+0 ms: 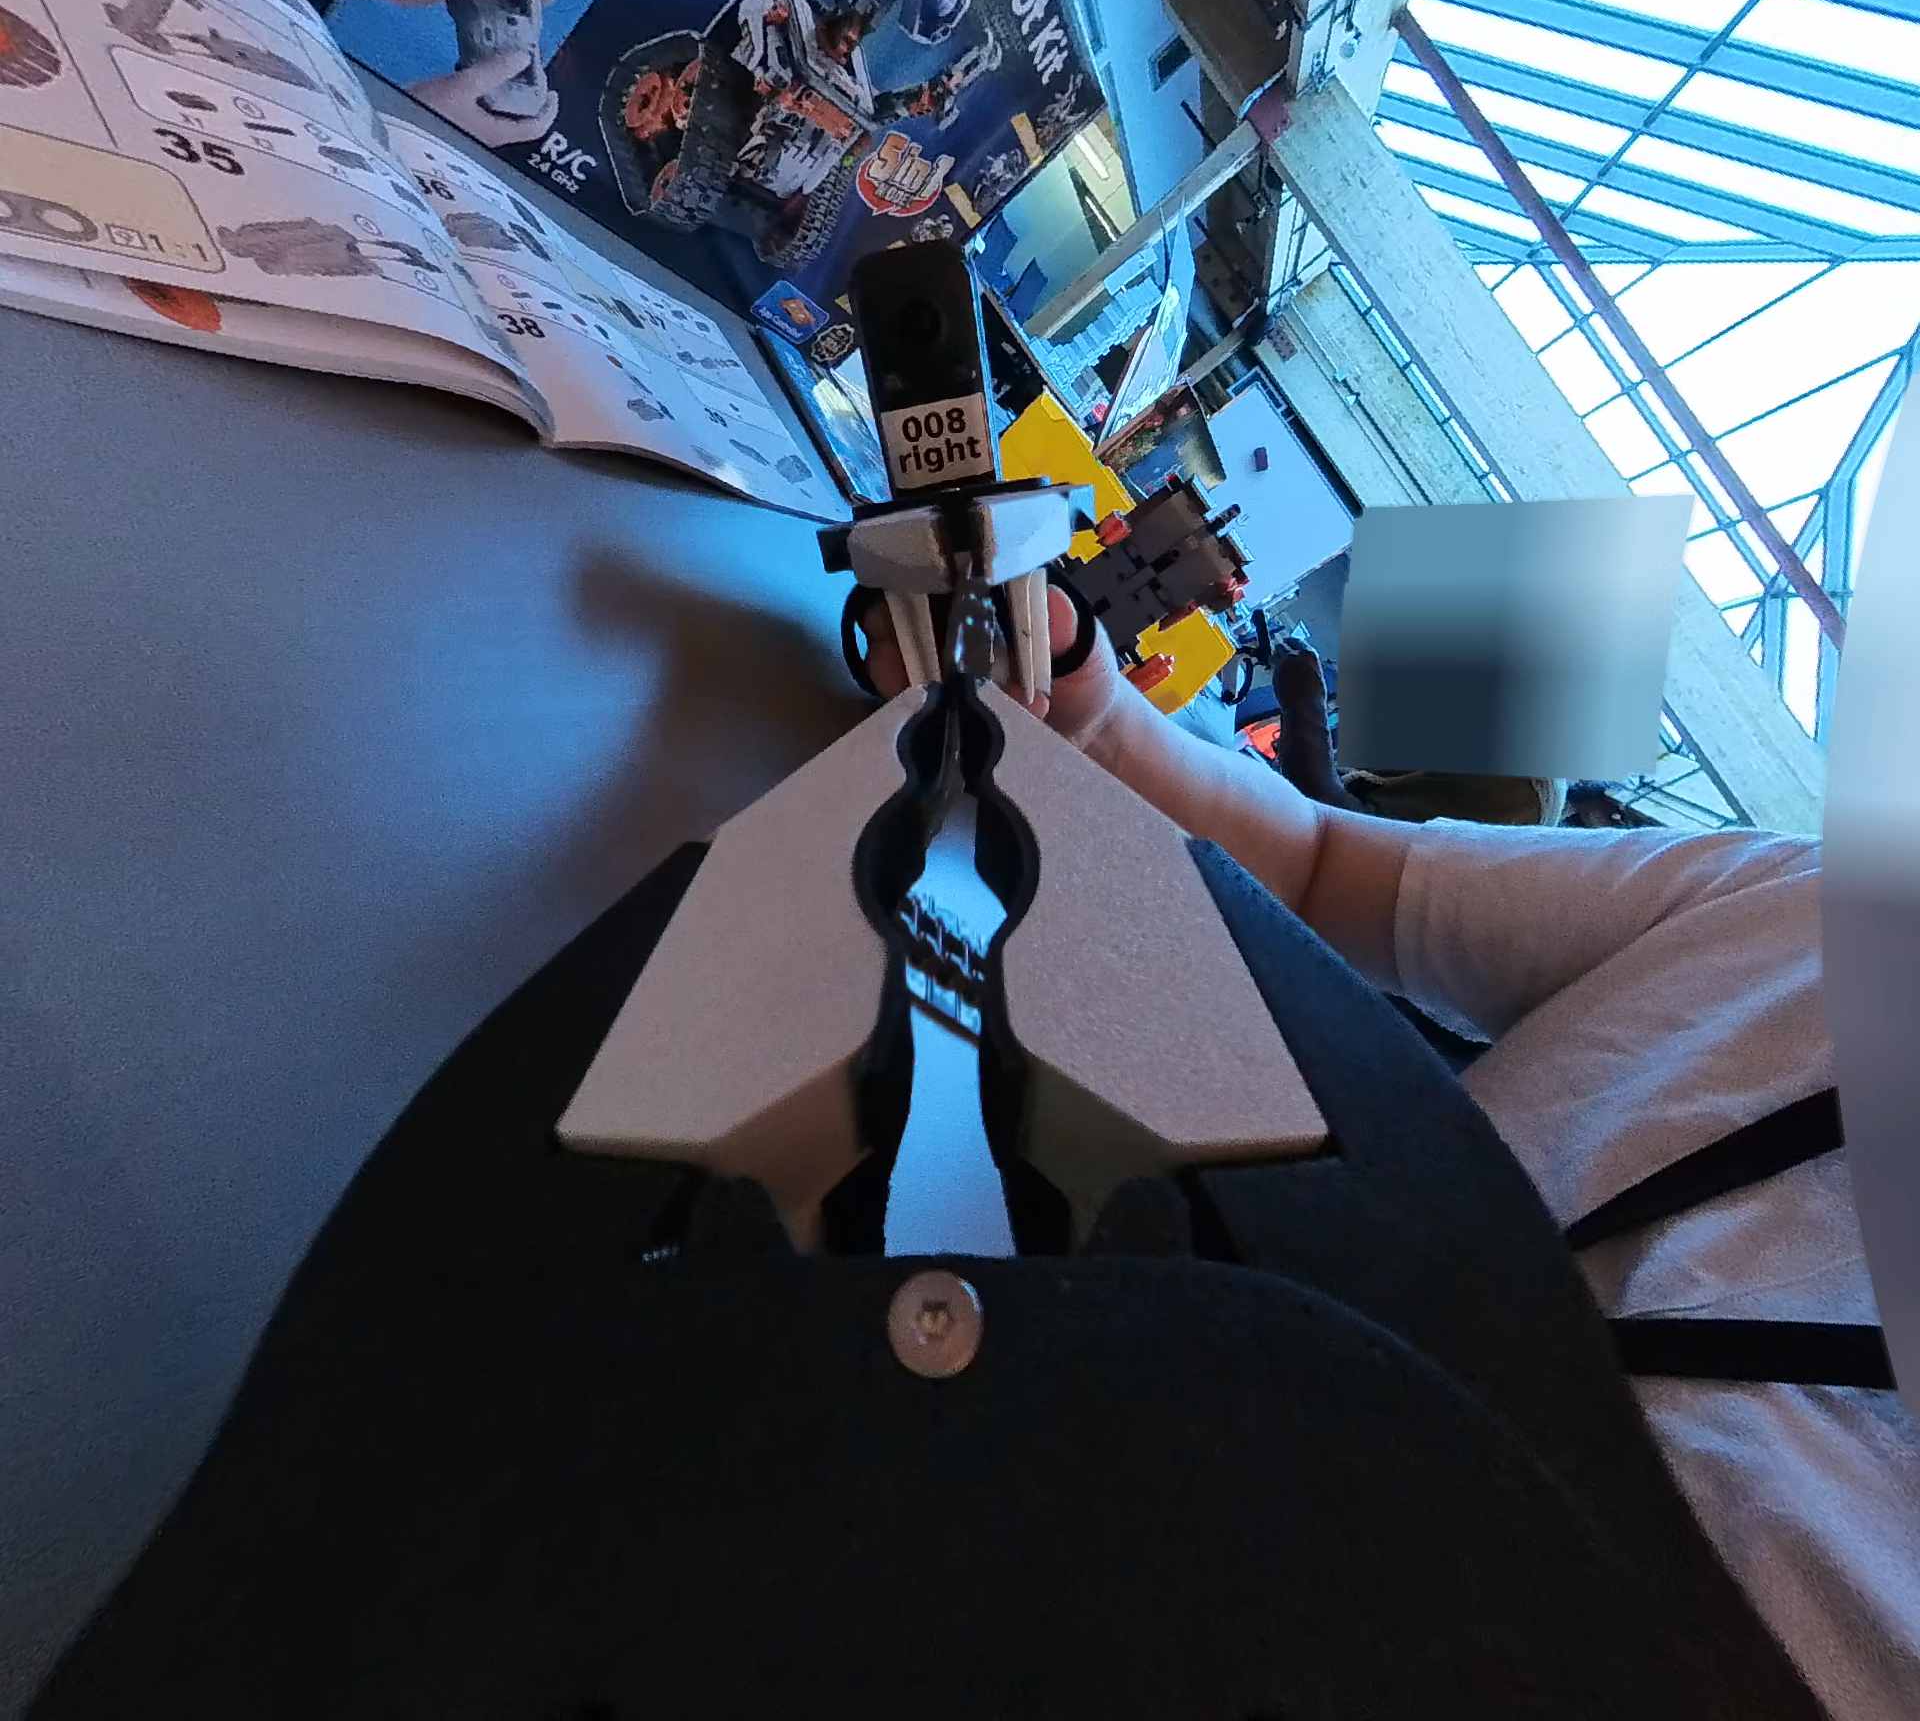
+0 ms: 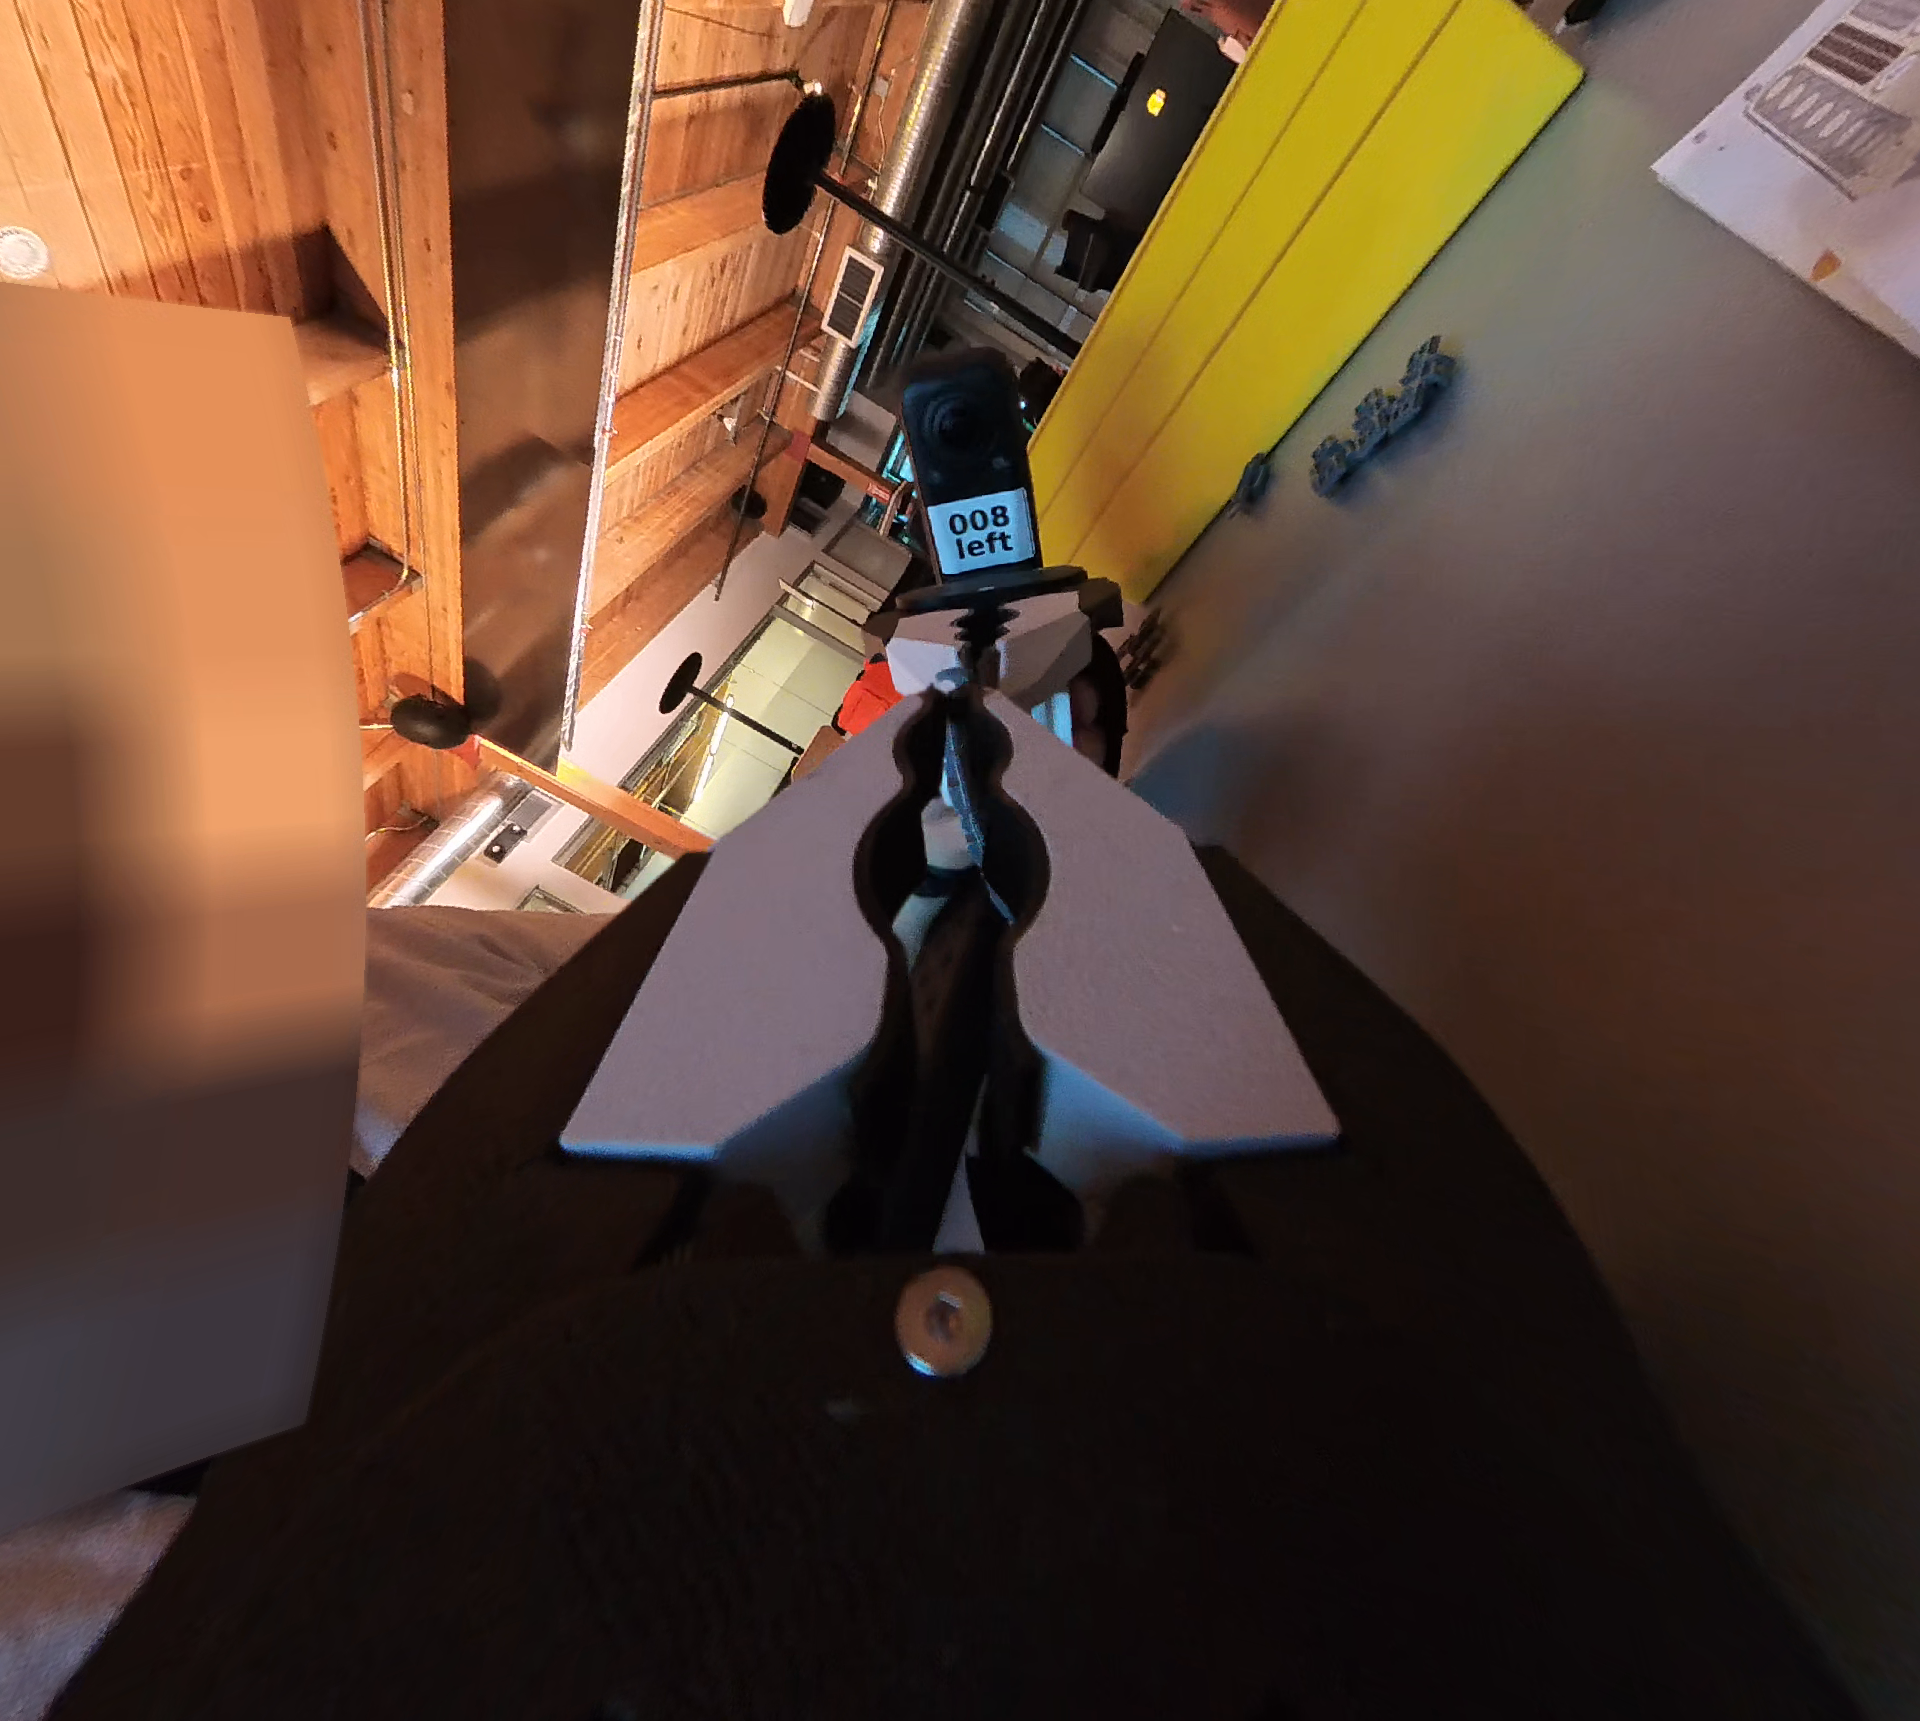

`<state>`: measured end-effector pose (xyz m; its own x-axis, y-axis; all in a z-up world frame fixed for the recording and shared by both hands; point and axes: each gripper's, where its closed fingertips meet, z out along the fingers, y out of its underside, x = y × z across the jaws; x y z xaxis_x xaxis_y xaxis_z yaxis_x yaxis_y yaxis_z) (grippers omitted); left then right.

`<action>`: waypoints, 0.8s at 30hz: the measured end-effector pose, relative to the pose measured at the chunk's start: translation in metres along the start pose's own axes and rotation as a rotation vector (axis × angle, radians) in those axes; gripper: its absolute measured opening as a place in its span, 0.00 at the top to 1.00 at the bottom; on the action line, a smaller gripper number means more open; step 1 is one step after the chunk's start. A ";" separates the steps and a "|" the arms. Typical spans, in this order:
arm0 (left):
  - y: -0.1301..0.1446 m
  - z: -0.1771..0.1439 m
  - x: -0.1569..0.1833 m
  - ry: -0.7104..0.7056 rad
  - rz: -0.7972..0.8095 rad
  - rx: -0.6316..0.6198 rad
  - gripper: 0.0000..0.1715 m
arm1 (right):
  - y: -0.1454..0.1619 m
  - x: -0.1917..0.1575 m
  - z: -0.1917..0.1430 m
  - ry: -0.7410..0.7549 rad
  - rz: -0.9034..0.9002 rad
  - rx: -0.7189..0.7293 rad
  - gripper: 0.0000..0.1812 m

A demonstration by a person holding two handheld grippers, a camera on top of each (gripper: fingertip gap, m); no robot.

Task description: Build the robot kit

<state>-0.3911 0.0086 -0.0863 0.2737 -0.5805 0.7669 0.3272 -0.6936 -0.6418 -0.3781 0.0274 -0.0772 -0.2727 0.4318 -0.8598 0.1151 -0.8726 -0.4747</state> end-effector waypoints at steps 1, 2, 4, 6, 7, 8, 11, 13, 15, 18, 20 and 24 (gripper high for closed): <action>-0.001 0.000 0.000 0.002 -0.007 0.004 1.00 | 0.001 0.000 0.000 -0.001 0.007 -0.008 0.99; -0.001 -0.001 -0.001 0.003 -0.013 0.006 1.00 | 0.002 0.001 0.001 -0.004 0.013 -0.012 0.99; -0.002 -0.002 -0.002 -0.001 -0.016 0.012 1.00 | 0.003 0.001 0.001 -0.005 0.021 -0.022 0.99; -0.002 -0.002 -0.003 -0.004 -0.021 0.015 1.00 | 0.004 0.001 0.001 -0.004 0.023 -0.027 0.99; -0.002 -0.002 -0.003 -0.003 -0.025 0.015 1.00 | 0.004 0.002 0.002 -0.006 0.030 -0.028 0.99; -0.002 -0.002 -0.003 -0.002 -0.030 0.014 1.00 | 0.004 0.002 0.001 -0.010 0.041 -0.028 0.99; -0.002 -0.002 -0.005 -0.007 -0.040 0.013 1.00 | 0.004 0.003 0.001 -0.014 0.068 -0.027 0.98; -0.002 -0.003 -0.006 -0.013 -0.043 0.016 1.00 | 0.004 0.003 0.001 -0.016 0.076 -0.028 0.97; -0.003 -0.004 -0.008 -0.021 -0.046 0.025 1.00 | 0.004 0.004 -0.001 -0.012 0.095 -0.024 0.97; -0.004 -0.005 -0.009 -0.021 -0.055 0.033 1.00 | 0.004 0.008 -0.002 0.019 0.082 -0.030 0.97; -0.003 -0.004 -0.009 -0.027 -0.050 0.026 1.00 | 0.007 0.008 0.001 0.030 0.063 -0.052 0.96; -0.002 -0.003 -0.010 -0.037 -0.036 0.016 1.00 | 0.016 0.011 0.010 0.067 0.023 -0.108 0.91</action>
<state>-0.3969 0.0141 -0.0927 0.2951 -0.5388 0.7890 0.3514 -0.7067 -0.6140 -0.3887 0.0164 -0.0924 -0.2050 0.4291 -0.8797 0.2237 -0.8544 -0.4689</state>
